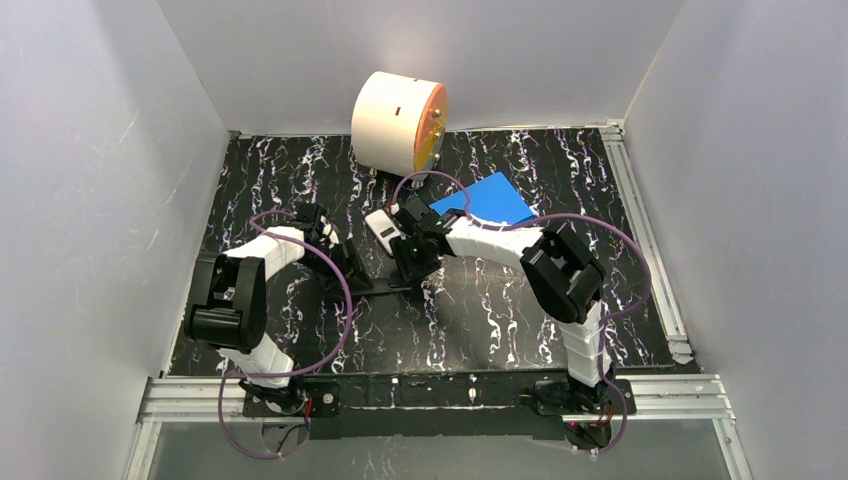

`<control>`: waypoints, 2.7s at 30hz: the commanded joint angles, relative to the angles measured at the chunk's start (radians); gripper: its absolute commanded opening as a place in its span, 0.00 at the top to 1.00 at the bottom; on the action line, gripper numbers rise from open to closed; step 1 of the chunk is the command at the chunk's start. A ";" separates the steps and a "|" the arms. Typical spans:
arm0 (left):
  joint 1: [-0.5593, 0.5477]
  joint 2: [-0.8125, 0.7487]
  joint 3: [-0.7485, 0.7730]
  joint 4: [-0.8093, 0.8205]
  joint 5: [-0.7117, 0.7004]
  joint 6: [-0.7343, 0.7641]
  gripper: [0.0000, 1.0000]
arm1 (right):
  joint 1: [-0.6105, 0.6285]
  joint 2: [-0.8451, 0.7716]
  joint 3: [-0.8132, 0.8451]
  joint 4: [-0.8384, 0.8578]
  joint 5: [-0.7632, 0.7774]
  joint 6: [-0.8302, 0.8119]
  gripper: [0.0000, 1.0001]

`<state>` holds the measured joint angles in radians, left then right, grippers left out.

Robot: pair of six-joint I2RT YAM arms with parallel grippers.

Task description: Load the batteries into the remote control

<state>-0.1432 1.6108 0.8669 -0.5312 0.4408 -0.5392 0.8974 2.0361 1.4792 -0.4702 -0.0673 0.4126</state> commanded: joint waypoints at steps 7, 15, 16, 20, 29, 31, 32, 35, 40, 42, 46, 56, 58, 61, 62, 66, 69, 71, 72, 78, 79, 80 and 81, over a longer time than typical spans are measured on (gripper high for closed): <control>0.001 -0.002 0.016 -0.050 -0.087 0.014 0.31 | 0.005 -0.146 -0.084 0.070 -0.092 -0.106 0.42; 0.001 -0.039 0.072 -0.113 -0.165 0.011 0.20 | 0.002 -0.142 -0.004 0.055 -0.071 -0.301 0.22; 0.001 -0.049 0.074 -0.119 -0.168 0.005 0.19 | 0.001 -0.121 0.015 0.043 -0.119 -0.370 0.21; 0.001 -0.111 0.051 -0.136 -0.181 -0.044 0.14 | 0.001 -0.015 0.121 -0.075 -0.271 -0.596 0.21; 0.001 -0.244 -0.032 -0.140 -0.239 -0.177 0.10 | 0.000 0.093 0.199 -0.071 -0.354 -0.715 0.23; 0.001 -0.257 -0.040 -0.136 -0.241 -0.184 0.10 | -0.001 0.098 0.198 -0.086 -0.381 -0.739 0.23; 0.001 -0.258 -0.040 -0.137 -0.238 -0.185 0.10 | -0.002 0.100 0.195 -0.092 -0.389 -0.752 0.23; 0.001 -0.255 -0.042 -0.133 -0.229 -0.186 0.10 | -0.003 0.097 0.170 -0.101 -0.414 -0.788 0.23; 0.001 -0.258 -0.048 -0.121 -0.216 -0.191 0.10 | -0.007 0.092 0.140 -0.126 -0.463 -0.826 0.25; 0.001 -0.256 -0.049 -0.118 -0.216 -0.191 0.10 | -0.007 0.082 0.132 -0.115 -0.458 -0.821 0.27; 0.001 -0.256 -0.056 -0.112 -0.205 -0.191 0.10 | -0.007 0.057 0.135 -0.092 -0.440 -0.802 0.28; 0.001 -0.253 -0.077 -0.074 -0.176 -0.196 0.10 | -0.008 0.026 0.138 -0.061 -0.396 -0.649 0.29; 0.001 -0.252 -0.078 -0.070 -0.176 -0.196 0.10 | -0.009 0.013 0.130 -0.050 -0.361 -0.596 0.29; 0.001 -0.247 -0.078 -0.061 -0.171 -0.195 0.10 | -0.019 -0.012 0.082 0.010 -0.280 -0.509 0.24; 0.001 -0.245 -0.078 -0.059 -0.168 -0.195 0.10 | -0.025 -0.008 0.078 0.009 -0.284 -0.495 0.24; 0.001 -0.238 -0.077 -0.052 -0.159 -0.194 0.10 | -0.037 0.061 0.125 -0.112 -0.340 -0.516 0.24; 0.001 -0.236 -0.075 -0.053 -0.157 -0.191 0.10 | -0.037 0.085 0.126 -0.141 -0.404 -0.539 0.25; 0.001 -0.236 -0.075 -0.052 -0.156 -0.190 0.10 | -0.037 0.090 0.114 -0.131 -0.450 -0.545 0.25; 0.001 -0.236 -0.075 -0.052 -0.157 -0.189 0.10 | -0.038 0.095 0.113 -0.129 -0.470 -0.550 0.25; 0.001 -0.238 -0.072 -0.053 -0.153 -0.187 0.10 | -0.037 0.142 0.119 -0.111 -0.574 -0.549 0.25; 0.001 -0.239 -0.071 -0.054 -0.154 -0.186 0.10 | -0.037 0.147 0.120 -0.109 -0.580 -0.545 0.25; 0.001 -0.238 -0.070 -0.055 -0.153 -0.186 0.10 | -0.037 0.151 0.120 -0.103 -0.581 -0.539 0.26; 0.001 -0.238 -0.069 -0.056 -0.153 -0.186 0.10 | -0.037 0.150 0.117 -0.096 -0.581 -0.531 0.26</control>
<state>-0.1440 1.3777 0.7937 -0.5724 0.2756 -0.7334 0.8536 2.1426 1.5864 -0.5671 -0.5980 -0.1303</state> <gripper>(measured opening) 0.902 0.745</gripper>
